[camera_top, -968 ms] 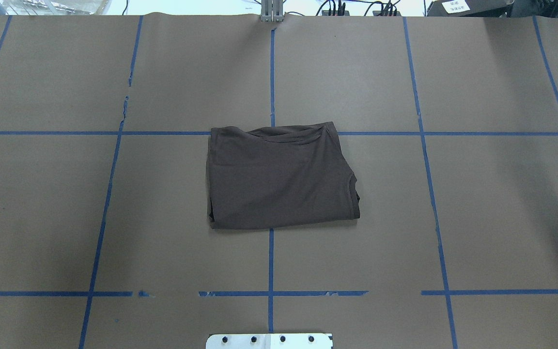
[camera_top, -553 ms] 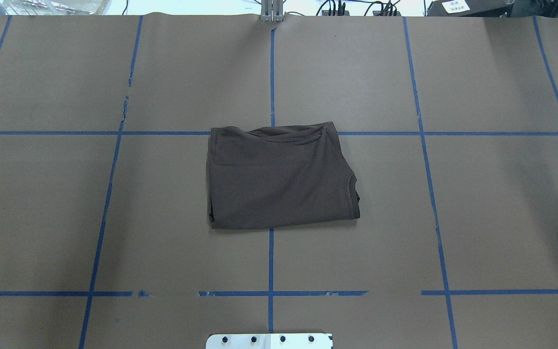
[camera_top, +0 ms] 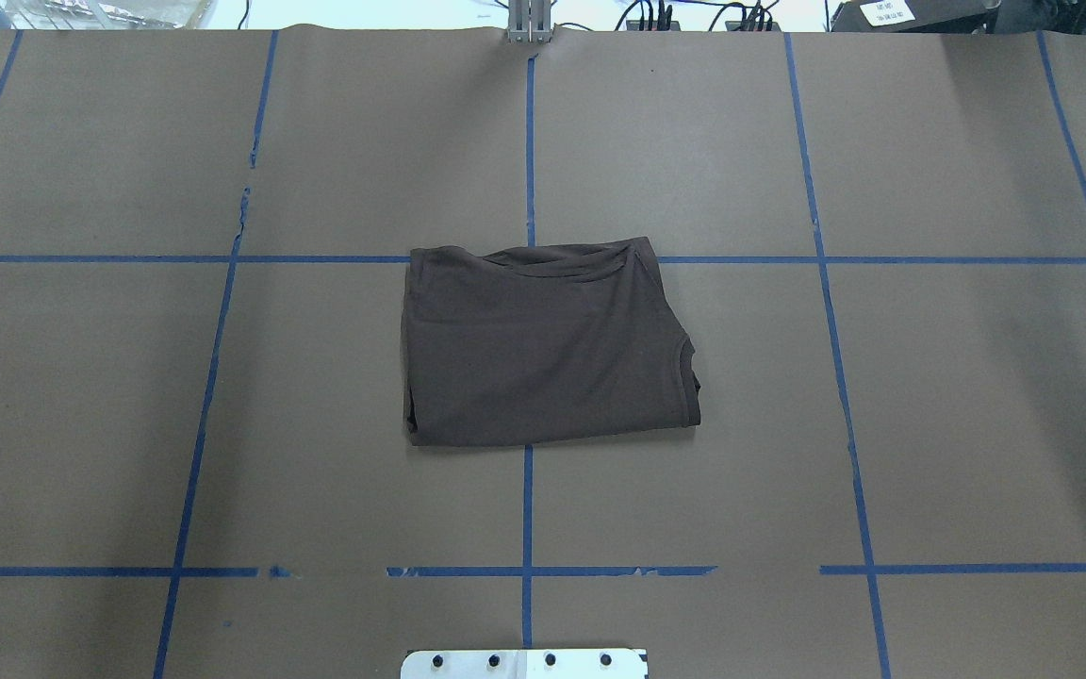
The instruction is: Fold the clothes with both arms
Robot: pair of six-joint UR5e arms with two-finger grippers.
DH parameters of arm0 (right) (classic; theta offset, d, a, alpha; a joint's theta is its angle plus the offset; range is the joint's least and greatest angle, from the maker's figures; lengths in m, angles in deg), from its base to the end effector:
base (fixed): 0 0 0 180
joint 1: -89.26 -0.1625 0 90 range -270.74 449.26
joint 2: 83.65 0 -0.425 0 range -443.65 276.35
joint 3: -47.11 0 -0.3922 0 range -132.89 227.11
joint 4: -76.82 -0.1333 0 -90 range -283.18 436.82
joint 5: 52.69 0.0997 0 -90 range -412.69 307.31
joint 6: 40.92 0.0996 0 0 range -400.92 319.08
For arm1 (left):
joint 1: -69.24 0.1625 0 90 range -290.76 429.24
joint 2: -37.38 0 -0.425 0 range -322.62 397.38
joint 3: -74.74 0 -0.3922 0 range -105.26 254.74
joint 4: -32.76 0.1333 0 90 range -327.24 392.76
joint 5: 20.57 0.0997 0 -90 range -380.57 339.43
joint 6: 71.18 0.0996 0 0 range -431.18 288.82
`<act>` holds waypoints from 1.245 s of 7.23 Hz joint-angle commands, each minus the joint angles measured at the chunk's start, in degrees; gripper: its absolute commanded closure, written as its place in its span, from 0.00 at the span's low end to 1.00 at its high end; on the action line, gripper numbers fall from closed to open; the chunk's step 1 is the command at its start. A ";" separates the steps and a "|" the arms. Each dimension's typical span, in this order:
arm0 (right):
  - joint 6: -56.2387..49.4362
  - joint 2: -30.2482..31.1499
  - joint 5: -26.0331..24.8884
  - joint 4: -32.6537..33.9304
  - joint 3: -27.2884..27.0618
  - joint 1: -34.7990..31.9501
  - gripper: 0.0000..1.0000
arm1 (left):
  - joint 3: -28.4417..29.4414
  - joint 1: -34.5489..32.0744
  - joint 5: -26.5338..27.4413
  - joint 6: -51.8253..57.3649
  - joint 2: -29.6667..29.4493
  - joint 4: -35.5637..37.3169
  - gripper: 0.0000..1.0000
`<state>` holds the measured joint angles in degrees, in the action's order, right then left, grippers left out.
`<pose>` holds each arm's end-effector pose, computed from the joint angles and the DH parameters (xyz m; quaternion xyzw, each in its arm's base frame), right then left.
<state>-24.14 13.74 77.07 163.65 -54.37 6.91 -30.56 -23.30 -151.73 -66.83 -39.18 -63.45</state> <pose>0.0097 -0.4504 0.6193 -0.0136 -0.3443 0.0532 0.9373 -0.0855 -0.3991 0.6234 0.0868 0.3461 0.0395 0.9334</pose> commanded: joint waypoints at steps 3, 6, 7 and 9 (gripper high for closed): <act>0.01 0.34 -0.13 0.00 0.14 0.00 0.00 | 0.70 0.08 -0.40 -0.04 0.53 0.15 0.00; 0.01 0.61 -0.22 0.00 0.23 0.00 0.00 | 0.79 0.08 -6.89 -0.13 2.18 -0.11 0.00; 0.01 0.61 -0.13 0.00 0.14 0.00 0.00 | 0.79 0.08 -6.65 -0.13 2.20 0.06 0.00; 0.01 0.61 -0.04 0.00 0.05 0.00 0.00 | 0.79 0.17 -6.56 -0.13 2.20 0.06 0.00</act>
<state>-24.14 14.34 76.96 163.65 -54.24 6.91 -29.77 -23.17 -158.27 -66.96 -37.02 -63.41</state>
